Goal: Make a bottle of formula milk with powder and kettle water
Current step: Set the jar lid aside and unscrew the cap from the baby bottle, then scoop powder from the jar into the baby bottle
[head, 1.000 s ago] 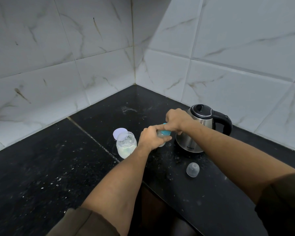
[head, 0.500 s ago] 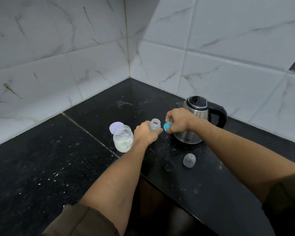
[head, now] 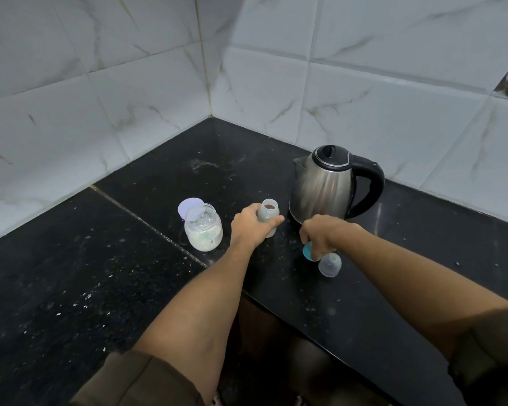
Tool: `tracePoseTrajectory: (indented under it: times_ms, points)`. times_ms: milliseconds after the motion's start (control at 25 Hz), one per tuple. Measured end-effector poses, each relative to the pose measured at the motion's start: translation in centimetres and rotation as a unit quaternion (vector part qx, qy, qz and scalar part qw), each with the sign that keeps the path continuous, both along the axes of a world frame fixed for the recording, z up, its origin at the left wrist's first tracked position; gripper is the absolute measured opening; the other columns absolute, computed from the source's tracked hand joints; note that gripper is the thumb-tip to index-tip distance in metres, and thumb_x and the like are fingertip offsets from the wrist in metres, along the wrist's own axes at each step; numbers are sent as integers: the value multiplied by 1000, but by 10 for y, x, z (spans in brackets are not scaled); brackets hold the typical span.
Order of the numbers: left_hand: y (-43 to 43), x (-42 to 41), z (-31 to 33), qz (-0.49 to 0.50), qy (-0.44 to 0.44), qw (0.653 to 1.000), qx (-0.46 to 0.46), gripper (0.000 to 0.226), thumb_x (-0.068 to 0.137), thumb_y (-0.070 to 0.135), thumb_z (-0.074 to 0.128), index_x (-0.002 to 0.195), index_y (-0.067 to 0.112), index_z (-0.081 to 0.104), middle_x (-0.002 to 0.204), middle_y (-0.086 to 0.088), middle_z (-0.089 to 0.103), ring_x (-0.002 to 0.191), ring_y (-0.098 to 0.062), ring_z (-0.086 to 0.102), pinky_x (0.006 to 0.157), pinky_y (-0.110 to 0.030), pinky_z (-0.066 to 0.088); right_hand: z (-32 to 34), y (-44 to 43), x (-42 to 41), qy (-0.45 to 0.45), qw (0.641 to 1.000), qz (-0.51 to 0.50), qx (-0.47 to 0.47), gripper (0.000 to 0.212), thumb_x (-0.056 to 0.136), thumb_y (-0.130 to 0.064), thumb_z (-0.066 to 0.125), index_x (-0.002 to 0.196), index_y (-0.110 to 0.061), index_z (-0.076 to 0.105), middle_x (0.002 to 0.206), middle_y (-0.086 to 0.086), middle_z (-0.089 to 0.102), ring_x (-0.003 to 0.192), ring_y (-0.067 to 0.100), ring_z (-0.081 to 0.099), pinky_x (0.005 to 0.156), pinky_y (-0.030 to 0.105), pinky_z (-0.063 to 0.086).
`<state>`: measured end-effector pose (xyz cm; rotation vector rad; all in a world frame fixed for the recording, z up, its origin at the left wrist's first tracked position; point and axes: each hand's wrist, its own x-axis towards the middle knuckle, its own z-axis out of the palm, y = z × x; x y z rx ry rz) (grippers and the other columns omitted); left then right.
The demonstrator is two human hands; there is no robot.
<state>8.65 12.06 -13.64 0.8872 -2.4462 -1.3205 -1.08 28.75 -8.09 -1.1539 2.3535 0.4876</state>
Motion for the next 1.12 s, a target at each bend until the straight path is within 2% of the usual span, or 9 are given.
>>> tracePoseTrajectory:
  times_ms: [200, 400, 600, 680, 800, 880, 1000, 1120]
  points:
    - [3, 0, -4, -9, 1, 1000, 15, 59, 74, 59, 85, 119, 24, 72, 111, 7, 75, 108, -16, 69, 99, -44, 55, -10, -5, 5, -6, 1000, -6, -27, 54, 82, -28, 85, 131, -20, 65, 120, 5, 66, 102, 24, 65, 88, 38, 60]
    - [0, 5, -9, -7, -12, 1000, 21, 59, 73, 56, 87, 119, 23, 72, 111, 6, 75, 109, -16, 68, 99, -43, 56, -22, -12, 8, -13, 1000, 21, 8, 47, 82, -28, 85, 123, -20, 64, 115, 4, 63, 97, 22, 61, 73, 32, 51]
    - [-5, 9, -14, -12, -20, 999, 37, 68, 71, 57, 89, 125, 22, 70, 118, 5, 74, 117, -17, 65, 104, -44, 53, -15, -18, 6, -11, 999, 24, 23, 63, 77, -43, 88, 131, -24, 61, 122, 2, 64, 107, 23, 63, 81, 34, 53]
    - [-7, 11, -8, -20, -22, 999, 41, 83, 70, 63, 87, 138, 21, 64, 131, 3, 70, 126, -19, 62, 109, -45, 50, -1, -25, 0, -13, 1000, 20, 13, 57, 80, -49, 84, 125, -23, 63, 114, 2, 66, 100, 22, 63, 78, 34, 52]
    - [-10, 10, 13, -22, -9, 1000, 20, 99, 74, 80, 70, 151, 20, 53, 149, 0, 60, 138, -22, 55, 114, -47, 46, 32, -42, -8, 20, 999, 24, -34, 31, 84, -47, 73, 103, -24, 68, 96, 1, 67, 85, 20, 64, 65, 32, 49]
    - [-15, 10, 33, -16, 16, 1000, -6, 92, 80, 85, 55, 148, 23, 56, 146, 1, 63, 134, -22, 58, 113, -46, 47, 55, -57, -9, 55, 993, 22, -98, 16, 83, -42, 68, 92, -29, 68, 92, 0, 67, 84, 21, 66, 66, 32, 50]
    - [-35, 14, 62, 34, 95, 993, -56, 61, 97, 69, 45, 135, 27, 67, 125, 3, 74, 115, -21, 68, 104, -42, 51, 78, -85, -4, 74, 969, 5, -237, 7, 83, -35, 64, 78, -29, 63, 89, -3, 65, 92, 27, 66, 72, 33, 47]
    - [-67, 31, 82, 85, 141, 981, -103, 44, 104, 49, 49, 134, 22, 68, 121, -1, 75, 111, -22, 68, 102, -41, 52, 88, -117, 10, 38, 950, 22, -309, 5, 85, -31, 65, 87, -29, 69, 89, -8, 69, 92, 24, 66, 73, 33, 48]
